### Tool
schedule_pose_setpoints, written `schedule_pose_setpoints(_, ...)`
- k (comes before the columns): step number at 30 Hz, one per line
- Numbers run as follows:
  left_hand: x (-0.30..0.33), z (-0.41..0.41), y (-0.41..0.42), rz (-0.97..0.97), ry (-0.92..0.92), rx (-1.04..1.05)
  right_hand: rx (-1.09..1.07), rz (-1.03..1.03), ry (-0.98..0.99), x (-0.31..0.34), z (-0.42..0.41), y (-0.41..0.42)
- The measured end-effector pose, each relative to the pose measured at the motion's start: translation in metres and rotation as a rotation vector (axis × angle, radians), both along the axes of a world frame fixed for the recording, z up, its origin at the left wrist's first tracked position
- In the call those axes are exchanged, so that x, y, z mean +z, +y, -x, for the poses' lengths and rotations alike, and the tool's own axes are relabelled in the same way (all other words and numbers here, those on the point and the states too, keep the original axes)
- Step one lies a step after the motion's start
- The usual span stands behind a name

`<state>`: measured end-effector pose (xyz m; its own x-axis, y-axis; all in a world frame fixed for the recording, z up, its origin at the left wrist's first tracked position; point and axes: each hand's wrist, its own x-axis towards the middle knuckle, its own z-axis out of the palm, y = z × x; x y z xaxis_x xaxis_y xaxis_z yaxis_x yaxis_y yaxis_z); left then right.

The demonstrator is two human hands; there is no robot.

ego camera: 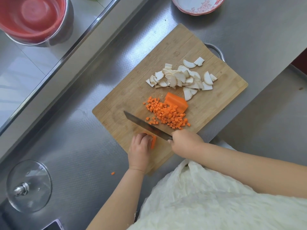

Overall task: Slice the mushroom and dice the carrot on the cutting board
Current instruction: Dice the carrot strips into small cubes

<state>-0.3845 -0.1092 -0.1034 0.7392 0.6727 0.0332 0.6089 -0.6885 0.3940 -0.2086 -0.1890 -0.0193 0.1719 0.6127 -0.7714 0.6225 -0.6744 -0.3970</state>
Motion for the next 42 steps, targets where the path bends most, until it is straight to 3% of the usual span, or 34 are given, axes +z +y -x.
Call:
schedule_pose_setpoints(5,-0.002,0.003,0.000,-0.035,-0.011,-0.019,0.156,-0.010,-0.073,0.014,0.007,-0.005)
schedule_pose_setpoints(13,-0.003,0.003,0.000,-0.050,-0.044,-0.026,0.173,0.086,-0.103,0.016,0.011,0.001)
schedule_pose_setpoints(19,-0.005,0.003,0.000,-0.066,-0.053,-0.024,0.105,0.150,-0.078,0.011,0.019,0.006)
schedule_pose_setpoints(26,-0.001,0.004,-0.003,-0.001,-0.002,-0.031,-0.106,0.010,0.044,-0.004,0.006,0.011)
schedule_pose_setpoints(32,-0.001,0.006,-0.007,-0.013,0.014,0.011,0.061,-0.087,-0.050,0.003,0.008,-0.001)
schedule_pose_setpoints(42,-0.006,0.010,-0.006,-0.033,-0.030,-0.016,0.140,0.009,-0.074,0.010,0.012,-0.001)
